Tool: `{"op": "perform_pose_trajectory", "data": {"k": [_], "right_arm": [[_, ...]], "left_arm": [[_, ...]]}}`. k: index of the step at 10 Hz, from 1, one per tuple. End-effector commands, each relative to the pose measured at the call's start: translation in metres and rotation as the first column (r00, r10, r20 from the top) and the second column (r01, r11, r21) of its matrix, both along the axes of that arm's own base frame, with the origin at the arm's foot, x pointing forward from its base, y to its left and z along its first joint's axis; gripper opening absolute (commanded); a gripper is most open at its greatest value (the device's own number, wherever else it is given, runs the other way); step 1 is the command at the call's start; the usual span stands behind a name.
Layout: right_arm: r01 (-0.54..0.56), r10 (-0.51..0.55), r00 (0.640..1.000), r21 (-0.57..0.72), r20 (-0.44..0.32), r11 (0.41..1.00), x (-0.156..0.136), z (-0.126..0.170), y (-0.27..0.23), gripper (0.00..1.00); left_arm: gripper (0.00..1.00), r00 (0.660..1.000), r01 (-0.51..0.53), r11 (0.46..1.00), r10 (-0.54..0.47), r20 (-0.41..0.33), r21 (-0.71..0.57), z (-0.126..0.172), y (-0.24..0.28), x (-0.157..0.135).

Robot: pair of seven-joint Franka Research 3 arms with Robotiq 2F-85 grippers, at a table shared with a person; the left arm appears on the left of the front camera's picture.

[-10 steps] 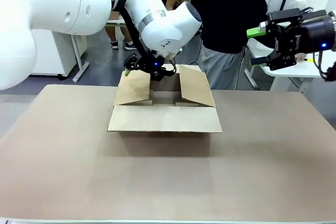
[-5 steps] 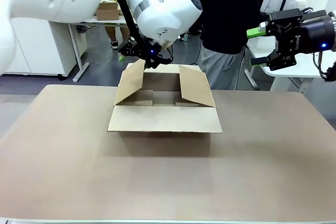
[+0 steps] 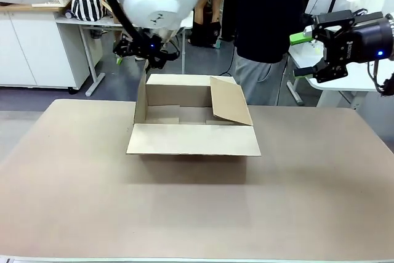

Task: Pack the gift set into the box.
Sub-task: Place both hands on the side flaps of the Package Box and spread them outward.

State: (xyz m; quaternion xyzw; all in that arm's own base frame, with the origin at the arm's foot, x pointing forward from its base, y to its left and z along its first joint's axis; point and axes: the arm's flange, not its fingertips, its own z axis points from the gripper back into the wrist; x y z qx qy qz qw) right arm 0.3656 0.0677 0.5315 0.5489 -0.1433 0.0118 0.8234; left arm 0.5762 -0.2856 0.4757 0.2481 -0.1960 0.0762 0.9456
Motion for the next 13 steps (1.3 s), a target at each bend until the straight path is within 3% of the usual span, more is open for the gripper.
{"op": "perform_pose_trajectory", "data": {"k": [1,4,7,10,13], "right_arm": [[-0.009,0.009,1.0,0.01,0.029,1.0,0.002,-0.001,0.001,1.0],[-0.009,0.009,1.0,0.01,0.029,1.0,0.002,-0.001,0.001,1.0],[-0.009,0.009,1.0,0.01,0.029,1.0,0.002,-0.001,0.001,1.0],[-0.009,0.009,1.0,0.01,0.029,1.0,0.002,-0.001,0.001,1.0],[-0.009,0.009,1.0,0.01,0.029,1.0,0.002,-0.001,0.001,1.0]], "left_arm": [[1.0,0.997,0.049,0.991,-0.055,-0.05,-0.127,-0.003,0.032,-0.009],[1.0,0.978,0.139,0.908,-0.189,-0.089,-0.396,0.001,0.087,-0.004],[1.0,0.971,0.141,0.799,-0.227,-0.075,-0.584,-0.001,0.137,-0.007],[1.0,0.925,0.192,0.602,-0.375,-0.062,-0.775,-0.018,0.176,-0.003],[1.0,0.888,0.193,0.372,-0.46,0.0,-0.908,-0.037,0.227,0.003]]}}
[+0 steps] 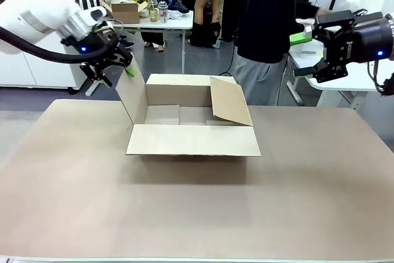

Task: Pack the gift set into the box.
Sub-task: Place both hands on the side flaps of the Package Box and spread them outward.

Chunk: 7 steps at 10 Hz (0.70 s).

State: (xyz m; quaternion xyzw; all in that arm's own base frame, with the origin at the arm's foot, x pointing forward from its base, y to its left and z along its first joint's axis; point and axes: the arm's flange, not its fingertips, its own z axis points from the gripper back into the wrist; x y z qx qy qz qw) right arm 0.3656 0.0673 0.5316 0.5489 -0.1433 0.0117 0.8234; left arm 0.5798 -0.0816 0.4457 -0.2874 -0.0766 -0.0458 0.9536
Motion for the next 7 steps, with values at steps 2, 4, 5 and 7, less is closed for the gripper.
{"op": "perform_pose_trajectory", "data": {"k": [2,4,5,7], "right_arm": [[-0.009,0.009,1.0,0.01,0.029,1.0,0.0016,-0.0007,0.0015,1.0],[-0.009,0.009,1.0,0.01,0.029,1.0,0.0016,-0.0007,0.0015,1.0],[-0.009,0.009,1.0,0.01,0.029,1.0,0.0016,-0.0007,0.0015,1.0],[-0.009,0.009,1.0,0.01,0.029,1.0,0.0016,-0.0007,0.0015,1.0]], "left_arm": [[1.0,0.996,0.08,0.985,-0.086,-0.034,-0.151,-0.0152,0.0395,-0.0023],[1.0,0.998,0.051,0.992,-0.054,-0.029,-0.113,-0.0143,0.0365,-0.0029],[1.0,0.998,0.051,0.992,-0.054,-0.029,-0.113,-0.0143,0.0365,-0.0029],[1.0,0.998,0.051,0.992,-0.054,-0.029,-0.113,-0.0143,0.0365,-0.0029]]}}
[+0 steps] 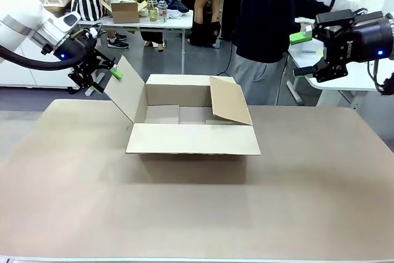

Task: Pack the gift set into the box.
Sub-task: Place both hands on the side flaps of the Package Box and spread them outward.

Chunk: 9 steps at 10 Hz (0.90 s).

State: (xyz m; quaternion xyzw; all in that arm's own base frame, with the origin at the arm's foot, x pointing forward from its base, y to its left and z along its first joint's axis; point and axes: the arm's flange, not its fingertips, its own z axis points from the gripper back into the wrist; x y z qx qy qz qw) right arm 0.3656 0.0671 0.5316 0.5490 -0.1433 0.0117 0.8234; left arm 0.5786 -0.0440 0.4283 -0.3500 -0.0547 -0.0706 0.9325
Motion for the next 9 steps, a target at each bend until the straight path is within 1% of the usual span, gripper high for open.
{"op": "perform_pose_trajectory", "data": {"k": [1,2,3,4,5,6,7,8,9], "right_arm": [[-0.009,0.009,1.0,0.01,0.029,1.0,0.002,-0.001,0.002,1.0],[0.0,0.0,1.0,0.0,0.0,1.0,0.0,0.0,0.0,1.0],[0.158,-0.158,0.987,0.004,0.019,0.987,0.001,0.014,0.001,1.0],[0.17,-0.173,0.985,-0.139,-0.013,0.976,0.029,0.023,0.034,1.0],[0.144,-0.153,0.988,-0.273,-0.011,0.951,0.059,0.031,0.073,1.0],[0.119,-0.129,0.992,-0.423,0.005,0.898,0.089,0.036,0.112,1.0],[0.117,-0.127,0.992,-0.558,0.021,0.822,0.114,0.032,0.143,1.0],[0.094,-0.098,0.995,-0.675,0.033,0.731,0.132,0.019,0.17,1.0],[0.052,-0.055,0.998,-0.748,0.021,0.662,0.135,0.003,0.184,1.0]], "left_arm": [[1.0,1.0,-0.019,1.0,0.019,-0.002,0.014,0.003,-0.001,-0.002],[1.0,1.0,-0.019,1.0,0.019,-0.002,0.014,0.003,-0.001,-0.002],[1.0,1.0,-0.019,1.0,0.019,-0.002,0.014,0.003,-0.001,-0.002],[1.0,1.0,-0.019,1.0,0.019,-0.002,0.014,0.003,-0.001,-0.002],[1.0,1.0,-0.019,1.0,0.019,-0.002,0.014,0.003,-0.001,-0.002],[1.0,1.0,-0.019,1.0,0.019,-0.002,0.014,0.003,-0.001,-0.002],[1.0,1.0,-0.019,1.0,0.019,-0.002,0.014,0.003,-0.001,-0.002],[1.0,1.0,-0.019,1.0,0.019,-0.002,0.014,0.003,-0.001,-0.002],[1.0,1.0,-0.019,1.0,0.019,-0.002,0.014,0.003,-0.001,-0.002]]}}
